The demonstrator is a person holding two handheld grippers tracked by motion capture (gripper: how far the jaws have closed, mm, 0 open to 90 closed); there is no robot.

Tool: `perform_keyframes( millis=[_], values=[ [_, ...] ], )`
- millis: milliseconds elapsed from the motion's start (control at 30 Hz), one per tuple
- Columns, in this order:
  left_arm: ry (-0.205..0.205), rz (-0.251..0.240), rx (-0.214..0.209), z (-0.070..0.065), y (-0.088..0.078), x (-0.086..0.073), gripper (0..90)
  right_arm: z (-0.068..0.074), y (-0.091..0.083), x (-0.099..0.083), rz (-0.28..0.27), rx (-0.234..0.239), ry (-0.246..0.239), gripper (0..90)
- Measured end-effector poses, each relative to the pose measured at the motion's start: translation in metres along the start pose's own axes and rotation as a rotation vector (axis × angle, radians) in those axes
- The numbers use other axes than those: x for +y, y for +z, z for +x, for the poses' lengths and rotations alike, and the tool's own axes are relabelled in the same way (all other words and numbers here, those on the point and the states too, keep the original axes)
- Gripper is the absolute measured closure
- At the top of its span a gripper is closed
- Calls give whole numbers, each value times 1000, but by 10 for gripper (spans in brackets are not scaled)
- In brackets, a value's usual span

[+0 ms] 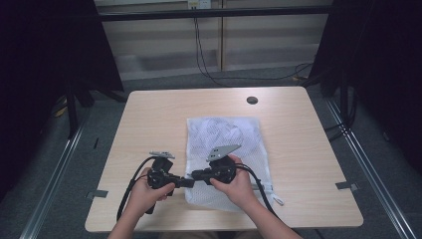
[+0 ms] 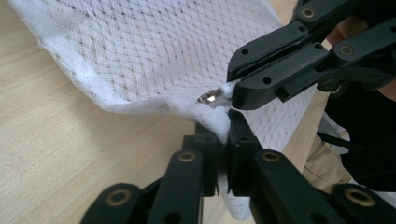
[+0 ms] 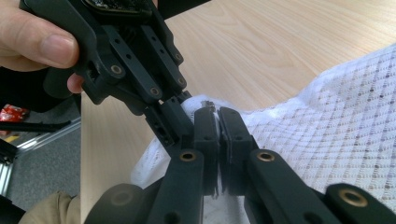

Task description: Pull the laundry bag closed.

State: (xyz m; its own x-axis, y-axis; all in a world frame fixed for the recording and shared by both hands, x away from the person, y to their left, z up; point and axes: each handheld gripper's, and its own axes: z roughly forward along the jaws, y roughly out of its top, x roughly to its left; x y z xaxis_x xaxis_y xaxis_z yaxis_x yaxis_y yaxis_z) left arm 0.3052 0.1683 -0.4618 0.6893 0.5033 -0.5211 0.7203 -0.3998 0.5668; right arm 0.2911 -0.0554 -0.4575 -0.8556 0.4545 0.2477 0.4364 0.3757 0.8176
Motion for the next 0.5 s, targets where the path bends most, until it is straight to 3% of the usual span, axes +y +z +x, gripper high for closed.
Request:
perform_keyframes(
  millis=[367, 500],
  values=[
    [45, 13, 2, -3, -1, 0, 872, -3, 1, 0, -5, 21, 22, 802],
    [58, 15, 7, -3, -1, 1, 872, -4, 1, 0, -5, 33, 32, 815]
  ],
)
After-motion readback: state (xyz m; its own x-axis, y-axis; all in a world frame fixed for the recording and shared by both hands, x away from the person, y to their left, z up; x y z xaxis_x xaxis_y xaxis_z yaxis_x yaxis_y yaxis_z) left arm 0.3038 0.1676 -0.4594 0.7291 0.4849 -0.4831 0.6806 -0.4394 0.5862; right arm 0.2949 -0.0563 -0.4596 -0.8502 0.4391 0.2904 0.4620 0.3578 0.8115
